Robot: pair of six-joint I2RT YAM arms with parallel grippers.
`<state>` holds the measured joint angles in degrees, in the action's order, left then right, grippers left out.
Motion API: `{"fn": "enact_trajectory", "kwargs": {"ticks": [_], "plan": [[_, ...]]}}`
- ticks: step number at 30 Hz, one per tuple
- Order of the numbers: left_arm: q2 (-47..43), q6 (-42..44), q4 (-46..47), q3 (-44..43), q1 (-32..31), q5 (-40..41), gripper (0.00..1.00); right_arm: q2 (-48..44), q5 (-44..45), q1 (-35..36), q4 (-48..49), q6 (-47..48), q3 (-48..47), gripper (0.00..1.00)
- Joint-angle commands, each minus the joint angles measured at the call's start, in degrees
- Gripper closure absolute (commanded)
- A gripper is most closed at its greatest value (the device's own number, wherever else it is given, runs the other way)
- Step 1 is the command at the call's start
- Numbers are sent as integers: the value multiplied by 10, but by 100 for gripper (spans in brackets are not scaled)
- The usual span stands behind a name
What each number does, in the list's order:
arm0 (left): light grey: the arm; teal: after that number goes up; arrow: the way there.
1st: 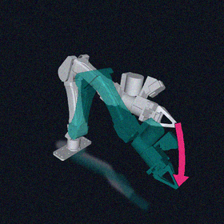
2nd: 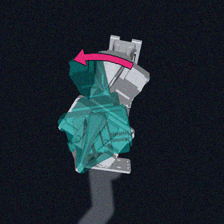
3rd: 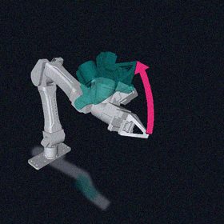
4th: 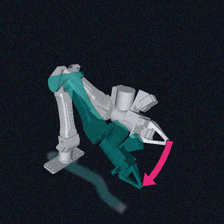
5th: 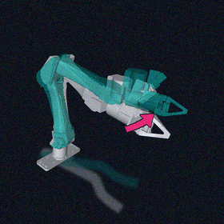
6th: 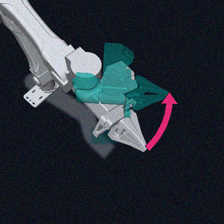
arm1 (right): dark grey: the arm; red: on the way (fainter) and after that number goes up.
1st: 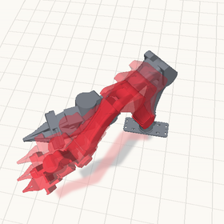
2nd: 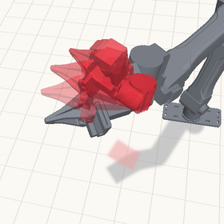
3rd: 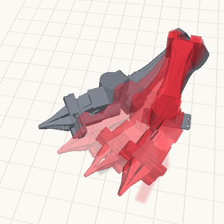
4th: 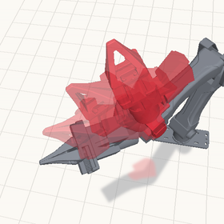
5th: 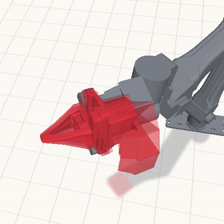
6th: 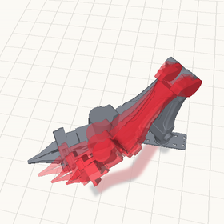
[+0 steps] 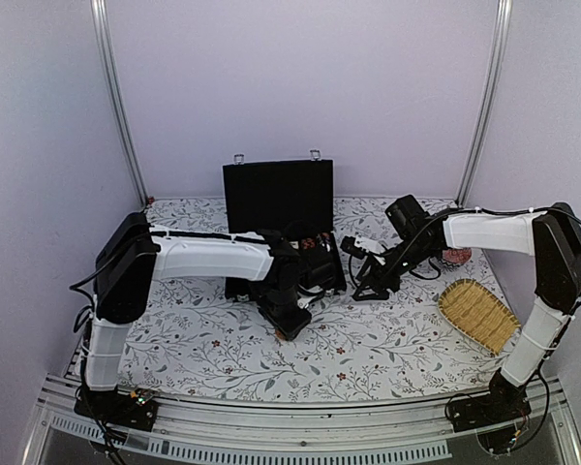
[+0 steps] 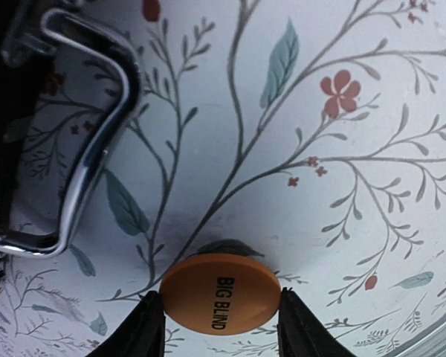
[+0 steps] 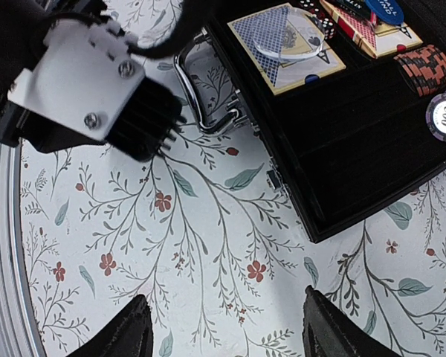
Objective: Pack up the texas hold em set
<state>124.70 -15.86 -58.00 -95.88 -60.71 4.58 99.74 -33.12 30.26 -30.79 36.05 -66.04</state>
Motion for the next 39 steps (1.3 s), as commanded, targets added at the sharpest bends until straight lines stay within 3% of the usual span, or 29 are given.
{"fn": "enact_trajectory", "kwargs": {"ticks": [1, 11, 26, 39], "plan": [[-46, 16, -26, -45, 32, 33, 50, 5, -1, 2, -7, 6, -14, 30], [-13, 43, -4, -146, 113, 65, 50, 4, 2, 2, -7, 6, -13, 30], [130, 47, 30, -295, 197, 45, 50, 4, 7, 2, -7, 5, -12, 30], [73, 41, 17, -213, 190, -25, 50, 19, 5, 2, -9, 7, -15, 30]]}}
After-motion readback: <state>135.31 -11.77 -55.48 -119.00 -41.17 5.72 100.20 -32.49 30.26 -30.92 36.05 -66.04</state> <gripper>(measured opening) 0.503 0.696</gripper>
